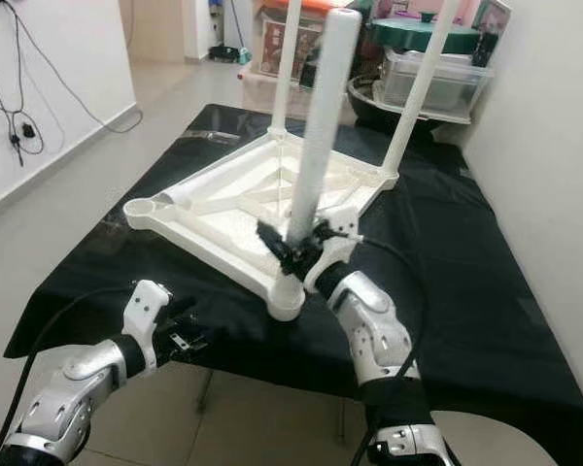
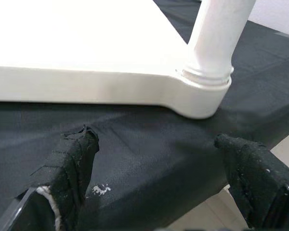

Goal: Building children table

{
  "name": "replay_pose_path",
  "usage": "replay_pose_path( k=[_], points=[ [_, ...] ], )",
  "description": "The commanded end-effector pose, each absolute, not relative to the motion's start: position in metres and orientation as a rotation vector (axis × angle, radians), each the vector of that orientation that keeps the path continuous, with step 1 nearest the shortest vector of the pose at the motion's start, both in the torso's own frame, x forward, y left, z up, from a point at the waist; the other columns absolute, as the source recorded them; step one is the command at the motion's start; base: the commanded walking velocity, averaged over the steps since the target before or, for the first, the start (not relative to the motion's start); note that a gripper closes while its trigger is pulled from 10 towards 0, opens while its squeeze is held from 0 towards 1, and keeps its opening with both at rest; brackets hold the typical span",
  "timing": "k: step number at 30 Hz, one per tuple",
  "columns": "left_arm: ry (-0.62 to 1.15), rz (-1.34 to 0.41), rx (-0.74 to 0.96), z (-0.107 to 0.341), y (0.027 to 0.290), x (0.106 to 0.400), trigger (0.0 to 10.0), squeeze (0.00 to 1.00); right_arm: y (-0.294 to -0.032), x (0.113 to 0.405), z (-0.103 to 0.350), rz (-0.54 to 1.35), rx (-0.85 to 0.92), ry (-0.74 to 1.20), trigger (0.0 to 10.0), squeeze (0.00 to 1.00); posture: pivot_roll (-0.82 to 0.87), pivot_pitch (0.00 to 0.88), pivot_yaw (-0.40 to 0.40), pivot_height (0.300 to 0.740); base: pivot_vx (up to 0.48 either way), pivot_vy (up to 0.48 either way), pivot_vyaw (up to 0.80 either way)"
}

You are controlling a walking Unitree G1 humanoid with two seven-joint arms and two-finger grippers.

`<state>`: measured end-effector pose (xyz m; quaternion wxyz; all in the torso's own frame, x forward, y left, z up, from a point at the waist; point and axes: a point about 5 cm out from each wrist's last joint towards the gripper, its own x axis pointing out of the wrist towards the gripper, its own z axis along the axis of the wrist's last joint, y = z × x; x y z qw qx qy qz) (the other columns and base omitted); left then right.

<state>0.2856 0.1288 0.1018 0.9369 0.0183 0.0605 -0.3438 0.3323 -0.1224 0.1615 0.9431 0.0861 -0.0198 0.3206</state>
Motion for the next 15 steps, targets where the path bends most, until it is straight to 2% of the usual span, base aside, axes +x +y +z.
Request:
replay_pose_path(
  k=[1,3,4,5,6,7,9,10,12,15],
  points=[
    [0.142,-0.705,0.043,0.097,0.128,0.283,10.0,0.0,-0.117,0.33,0.141,0.646,0.139,0.041,0.0,0.0,0.08,0.0,-0.113,0.74,0.0,0.0,0.0],
    [0.142,-0.704,0.036,0.097,0.128,0.281,10.0,0.0,-0.136,0.343,0.126,0.364,0.17,0.13,0.0,0.0,0.09,0.0,-0.116,0.74,0.0,0.0,0.0],
    [0.144,-0.702,0.036,0.096,0.128,0.281,10.0,0.0,-0.157,0.348,0.114,0.13,0.184,0.203,0.0,0.0,0.09,0.0,-0.117,0.74,0.0,0.0,0.0],
    [0.147,-0.699,0.038,0.095,0.129,0.28,10.0,0.0,-0.19,0.346,0.099,-0.208,0.194,0.288,0.0,0.0,0.09,0.0,-0.117,0.74,0.0,0.0,0.0],
    [0.147,-0.699,0.038,0.095,0.129,0.28,10.0,0.0,-0.19,0.346,0.099,-0.208,0.194,0.288,0.0,0.0,0.09,0.0,-0.117,0.74,0.0,0.0,0.0],
    [0.148,-0.699,0.039,0.096,0.129,0.28,10.0,0.0,-0.202,0.343,0.094,-0.326,0.199,0.31,0.0,0.0,0.09,0.0,-0.117,0.74,0.0,0.0,0.0],
    [0.147,-0.699,0.039,0.096,0.129,0.28,10.0,0.0,-0.208,0.341,0.093,-0.376,0.203,0.314,0.0,0.0,0.09,0.0,-0.117,0.74,0.0,0.0,0.0],
    [0.149,-0.699,0.04,0.096,0.13,0.28,10.0,0.0,-0.217,0.332,0.093,-0.485,0.157,0.292,0.0,0.0,0.08,0.0,-0.104,0.74,0.0,0.0,0.0],
    [0.15,-0.7,0.041,0.095,0.131,0.28,10.0,0.0,-0.221,0.326,0.093,-0.548,0.123,0.272,0.0,0.0,0.07,0.0,-0.101,0.74,0.0,0.0,0.0],
    [0.156,-0.708,0.038,0.094,0.129,0.28,10.0,0.0,-0.212,0.317,0.093,-0.549,0.117,0.275,0.0,0.0,0.06,0.0,-0.09,0.74,0.0,0.0,0.0]
  ],
)
